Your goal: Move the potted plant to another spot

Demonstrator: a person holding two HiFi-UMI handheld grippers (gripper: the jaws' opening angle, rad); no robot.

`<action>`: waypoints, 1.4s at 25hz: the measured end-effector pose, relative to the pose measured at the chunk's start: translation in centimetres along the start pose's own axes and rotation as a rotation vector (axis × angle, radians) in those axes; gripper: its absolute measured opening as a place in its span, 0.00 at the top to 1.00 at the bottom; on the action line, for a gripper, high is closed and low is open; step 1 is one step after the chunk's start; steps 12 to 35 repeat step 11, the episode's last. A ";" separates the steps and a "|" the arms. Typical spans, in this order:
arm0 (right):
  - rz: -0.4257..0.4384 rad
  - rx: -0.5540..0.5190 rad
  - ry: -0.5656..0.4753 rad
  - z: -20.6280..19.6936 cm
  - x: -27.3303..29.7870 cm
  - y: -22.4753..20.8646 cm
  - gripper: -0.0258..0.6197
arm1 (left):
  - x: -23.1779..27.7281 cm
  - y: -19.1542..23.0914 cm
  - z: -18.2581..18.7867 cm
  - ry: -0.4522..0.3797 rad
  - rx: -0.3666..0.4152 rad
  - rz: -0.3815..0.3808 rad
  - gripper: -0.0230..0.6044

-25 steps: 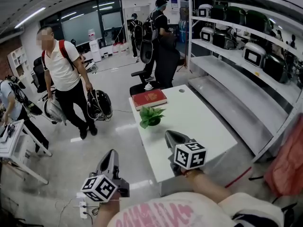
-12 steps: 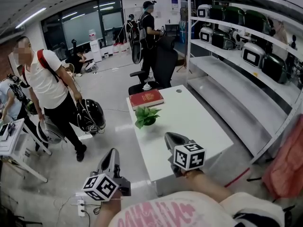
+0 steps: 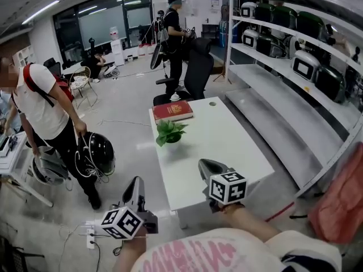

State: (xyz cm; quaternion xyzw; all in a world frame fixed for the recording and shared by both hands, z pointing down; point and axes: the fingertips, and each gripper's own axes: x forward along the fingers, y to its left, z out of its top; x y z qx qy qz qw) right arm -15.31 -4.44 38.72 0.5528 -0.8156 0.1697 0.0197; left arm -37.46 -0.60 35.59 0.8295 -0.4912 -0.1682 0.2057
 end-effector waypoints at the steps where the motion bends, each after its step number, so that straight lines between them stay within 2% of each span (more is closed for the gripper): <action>1: 0.001 0.000 0.003 0.0 -0.1 -0.2 0.95 | 0.0 -0.2 -0.1 0.001 0.001 0.004 0.96; 11: 0.023 0.019 0.025 -0.5 0.6 -1.0 0.95 | -0.6 -0.1 0.1 -0.013 0.011 0.051 0.96; 35: 0.023 0.019 0.025 -0.5 0.6 -1.0 0.95 | -0.6 -0.1 0.1 -0.013 0.011 0.051 0.96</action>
